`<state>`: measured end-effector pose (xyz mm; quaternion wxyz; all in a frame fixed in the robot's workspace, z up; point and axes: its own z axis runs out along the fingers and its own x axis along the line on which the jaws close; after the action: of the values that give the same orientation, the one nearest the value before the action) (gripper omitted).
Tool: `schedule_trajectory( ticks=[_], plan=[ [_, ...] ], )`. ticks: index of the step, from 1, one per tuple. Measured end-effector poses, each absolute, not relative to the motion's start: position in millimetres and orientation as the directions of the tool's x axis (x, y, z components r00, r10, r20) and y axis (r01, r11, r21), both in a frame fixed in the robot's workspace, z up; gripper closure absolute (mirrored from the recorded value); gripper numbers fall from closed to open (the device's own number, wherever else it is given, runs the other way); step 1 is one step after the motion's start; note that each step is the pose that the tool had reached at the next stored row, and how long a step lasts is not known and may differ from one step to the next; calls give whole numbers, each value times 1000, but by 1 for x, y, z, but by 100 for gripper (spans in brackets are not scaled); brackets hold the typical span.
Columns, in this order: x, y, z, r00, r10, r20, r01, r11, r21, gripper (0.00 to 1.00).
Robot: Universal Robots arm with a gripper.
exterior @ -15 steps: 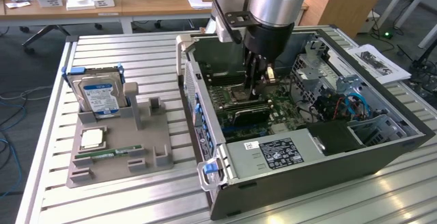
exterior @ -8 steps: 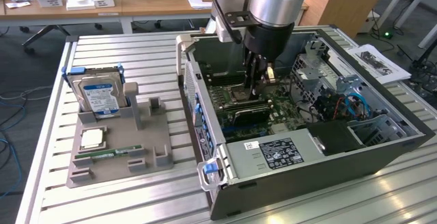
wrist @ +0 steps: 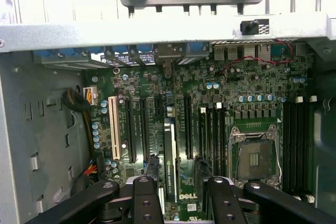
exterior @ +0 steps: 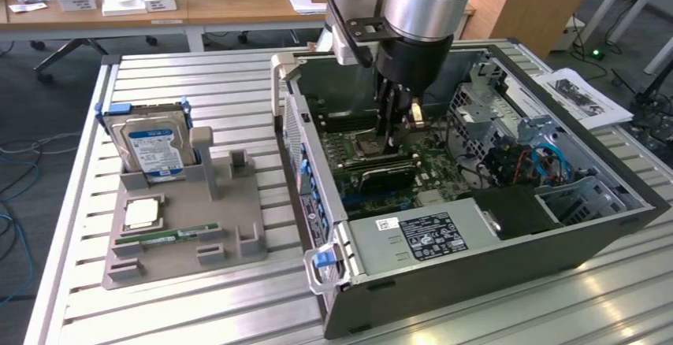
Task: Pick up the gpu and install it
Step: 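Press down on the gpu until it lock into place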
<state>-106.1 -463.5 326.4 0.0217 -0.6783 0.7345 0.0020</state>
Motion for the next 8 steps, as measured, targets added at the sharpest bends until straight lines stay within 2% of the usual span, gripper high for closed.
schedule_trajectory(
  ticks=[2, 3, 4, 6, 8],
  plan=[
    [-106, -463, 326, -79, -996, -35, -996, 80, -27, 60],
    [-106, -463, 326, -79, -996, -35, -996, 80, -27, 61],
    [-106, -463, 326, -79, -996, -35, -996, 80, -27, 67],
    [-106, -463, 326, -79, -996, -35, -996, 80, -27, 67],
    [-106, -463, 326, -79, -996, -35, -996, 80, -27, 79]
  ],
)
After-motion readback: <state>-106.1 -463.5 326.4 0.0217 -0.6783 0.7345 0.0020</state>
